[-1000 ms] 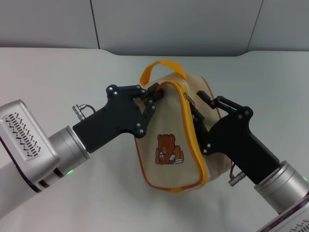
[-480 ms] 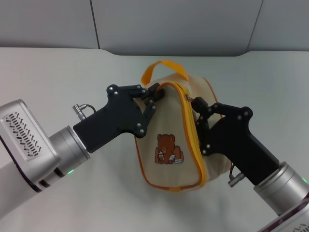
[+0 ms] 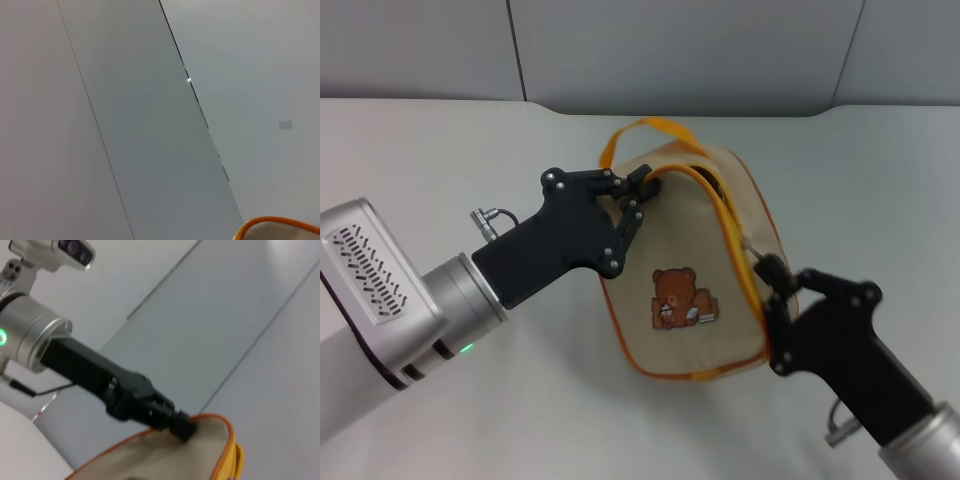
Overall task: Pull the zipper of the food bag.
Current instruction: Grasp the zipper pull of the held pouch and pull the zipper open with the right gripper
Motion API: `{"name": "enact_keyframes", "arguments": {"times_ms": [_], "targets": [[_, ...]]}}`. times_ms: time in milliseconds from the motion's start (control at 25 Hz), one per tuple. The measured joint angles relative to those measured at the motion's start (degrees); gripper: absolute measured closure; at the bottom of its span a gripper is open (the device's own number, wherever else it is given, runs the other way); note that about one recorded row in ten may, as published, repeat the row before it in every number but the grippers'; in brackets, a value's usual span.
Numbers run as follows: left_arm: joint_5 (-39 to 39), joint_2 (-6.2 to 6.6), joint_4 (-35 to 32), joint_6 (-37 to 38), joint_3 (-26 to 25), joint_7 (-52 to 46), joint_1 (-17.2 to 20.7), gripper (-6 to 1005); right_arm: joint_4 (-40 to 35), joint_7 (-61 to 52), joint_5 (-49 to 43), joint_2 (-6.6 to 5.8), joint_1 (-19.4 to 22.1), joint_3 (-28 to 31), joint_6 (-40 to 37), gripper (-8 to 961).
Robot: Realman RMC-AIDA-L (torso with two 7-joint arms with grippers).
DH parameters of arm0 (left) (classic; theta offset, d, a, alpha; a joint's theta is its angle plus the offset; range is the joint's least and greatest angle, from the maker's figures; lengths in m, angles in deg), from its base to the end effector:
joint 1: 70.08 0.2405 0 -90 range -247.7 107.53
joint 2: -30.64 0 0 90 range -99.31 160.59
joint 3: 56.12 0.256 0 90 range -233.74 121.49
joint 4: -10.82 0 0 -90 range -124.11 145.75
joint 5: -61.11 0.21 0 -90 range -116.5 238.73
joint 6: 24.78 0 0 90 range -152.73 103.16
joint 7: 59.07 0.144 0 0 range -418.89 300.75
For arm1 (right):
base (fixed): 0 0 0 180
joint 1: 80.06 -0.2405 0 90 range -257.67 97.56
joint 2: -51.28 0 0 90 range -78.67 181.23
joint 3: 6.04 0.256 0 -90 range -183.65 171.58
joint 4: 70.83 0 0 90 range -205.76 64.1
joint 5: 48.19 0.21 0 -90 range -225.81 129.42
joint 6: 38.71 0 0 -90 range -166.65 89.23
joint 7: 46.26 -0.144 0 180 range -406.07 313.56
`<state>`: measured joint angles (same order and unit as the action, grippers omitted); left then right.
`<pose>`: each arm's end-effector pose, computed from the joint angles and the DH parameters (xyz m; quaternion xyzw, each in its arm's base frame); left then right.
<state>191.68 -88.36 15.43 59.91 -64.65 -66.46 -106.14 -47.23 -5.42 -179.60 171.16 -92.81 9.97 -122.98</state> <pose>-0.2234 0.3162 -0.0697 -0.8600 0.0585 -0.3706 0.3458 0.2566 0.2139 -0.0921 -0.7823 -0.1547 0.2375 0.5547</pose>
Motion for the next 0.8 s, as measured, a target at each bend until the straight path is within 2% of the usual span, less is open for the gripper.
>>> {"name": "enact_keyframes", "arguments": {"times_ms": [200, 360, 520, 680, 800], "targets": [[-0.07, 0.01, -0.06, -0.24, 0.0, 0.0, -0.47, 895, -0.37, 0.09, -0.07, 0.0, 4.82, -0.18, 0.37, 944], [-0.15, 0.07, -0.04, -0.4, 0.0, 0.0, -0.56, 894, -1.93, -2.42, 0.07, 0.0, 6.92, -0.19, 1.01, 940], [-0.36, 0.05, -0.03, -0.55, 0.0, 0.0, -0.58, 893, -2.3, -2.72, 0.07, 0.0, 7.3, -0.18, 0.84, 937], [-0.52, -0.05, -0.02, -0.59, -0.2, 0.17, -0.21, 891, -2.46, -2.97, 0.0, 0.0, 7.47, -0.18, -3.29, 933], [-0.81, -0.19, 1.22, -0.12, -2.39, 3.65, 1.98, 890, -3.28, -5.17, -0.04, 0.0, 7.1, -0.15, -5.73, 931]]}}
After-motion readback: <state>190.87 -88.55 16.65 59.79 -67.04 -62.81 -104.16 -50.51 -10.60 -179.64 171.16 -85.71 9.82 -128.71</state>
